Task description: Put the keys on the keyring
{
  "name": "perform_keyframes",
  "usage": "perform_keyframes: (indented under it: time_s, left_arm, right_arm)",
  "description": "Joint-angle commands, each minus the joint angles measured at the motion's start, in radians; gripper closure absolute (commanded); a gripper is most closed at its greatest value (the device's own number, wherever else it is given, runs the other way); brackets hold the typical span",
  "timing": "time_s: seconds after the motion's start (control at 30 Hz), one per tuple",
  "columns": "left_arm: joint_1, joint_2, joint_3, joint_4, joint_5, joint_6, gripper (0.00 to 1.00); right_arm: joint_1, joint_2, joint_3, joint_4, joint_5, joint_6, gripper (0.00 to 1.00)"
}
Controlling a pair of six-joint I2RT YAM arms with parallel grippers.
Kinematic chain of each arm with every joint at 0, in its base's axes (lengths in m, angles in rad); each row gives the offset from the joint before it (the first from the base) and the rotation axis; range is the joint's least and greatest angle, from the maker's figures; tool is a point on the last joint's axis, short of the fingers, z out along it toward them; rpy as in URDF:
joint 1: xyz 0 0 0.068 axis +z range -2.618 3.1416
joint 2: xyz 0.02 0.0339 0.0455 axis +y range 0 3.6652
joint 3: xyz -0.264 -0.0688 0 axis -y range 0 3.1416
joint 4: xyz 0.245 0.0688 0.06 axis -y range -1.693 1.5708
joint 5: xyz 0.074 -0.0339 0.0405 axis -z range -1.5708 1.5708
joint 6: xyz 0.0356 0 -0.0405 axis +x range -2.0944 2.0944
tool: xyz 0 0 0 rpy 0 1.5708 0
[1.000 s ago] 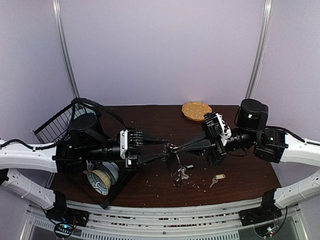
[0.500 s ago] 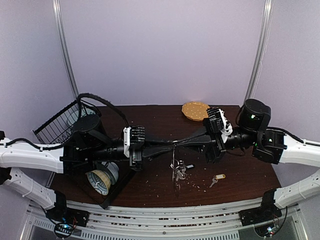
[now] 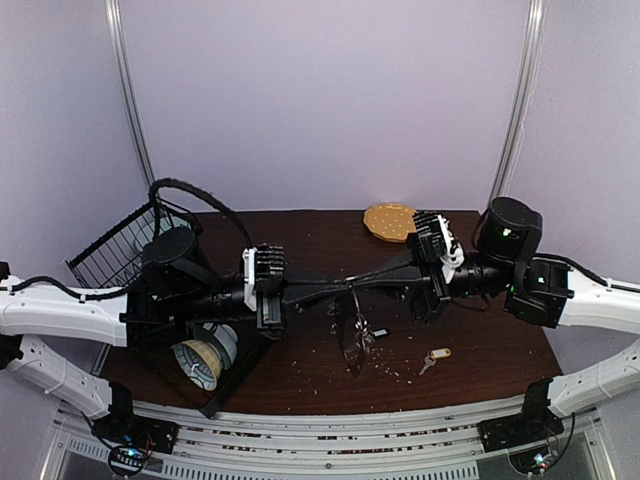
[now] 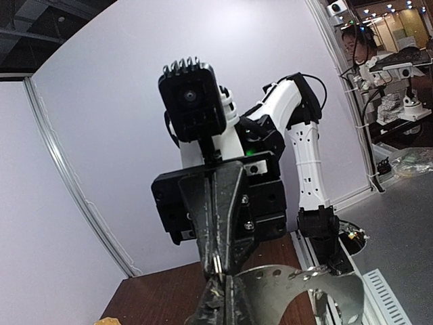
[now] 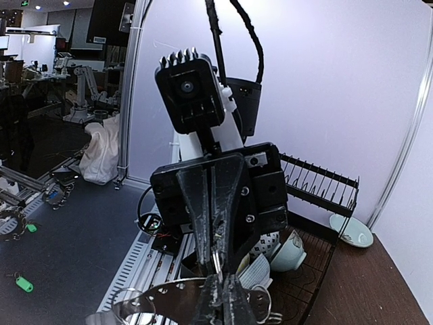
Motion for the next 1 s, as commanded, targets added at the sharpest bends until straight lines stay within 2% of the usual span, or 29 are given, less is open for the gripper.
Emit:
perform_keyframes:
  time_s: [0.0,0.03,0.1,0.17,0.27,0.33,0.4,0.5,0.63,0.83,0.97]
  left_arm:
    - [-0.003,-0.005,0.010,0.029,-0.091,-0.005,1.00]
    - [-0.003,-0.009,0.018,-0.005,-0.126,0.016,1.00]
    - [-0.003,-0.013,0.043,-0.104,-0.183,0.089,1.00]
    - [-0.003,-0.022,0.073,-0.239,-0.224,0.163,1.00]
    - [-0.003,-0.028,0.106,-0.414,-0.239,0.271,1.00]
    - [-0.006,-0.025,0.132,-0.513,-0.248,0.338,1.00]
    - [-0.021,-0.017,0.161,-0.587,-0.290,0.390,1.00]
    - [-0.035,0.003,0.198,-0.668,-0.306,0.418,1.00]
    - [-0.050,0.034,0.239,-0.732,-0.325,0.442,1.00]
    - [-0.056,0.022,0.243,-0.741,-0.290,0.473,1.00]
    - [-0.055,0.008,0.236,-0.741,-0.258,0.483,1.00]
  right_arm:
    - [-0.002,-0.014,0.002,0.009,0.010,0.001,1.00]
    - [-0.001,-0.018,0.002,-0.006,0.021,0.000,0.93]
    - [-0.001,-0.033,0.010,-0.073,0.073,-0.026,0.65]
    - [-0.002,-0.060,0.031,-0.178,0.110,-0.059,0.57]
    - [-0.007,-0.076,0.063,-0.284,0.097,-0.088,0.57]
    - [-0.006,-0.063,0.108,-0.382,0.102,-0.109,0.63]
    - [-0.006,-0.035,0.155,-0.474,0.119,-0.130,0.67]
    - [-0.007,0.019,0.199,-0.551,0.138,-0.137,0.68]
    - [-0.007,0.093,0.255,-0.613,0.087,-0.133,0.68]
    - [-0.006,0.169,0.322,-0.731,0.032,-0.172,0.79]
    - [-0.009,0.177,0.327,-0.762,0.019,-0.184,0.82]
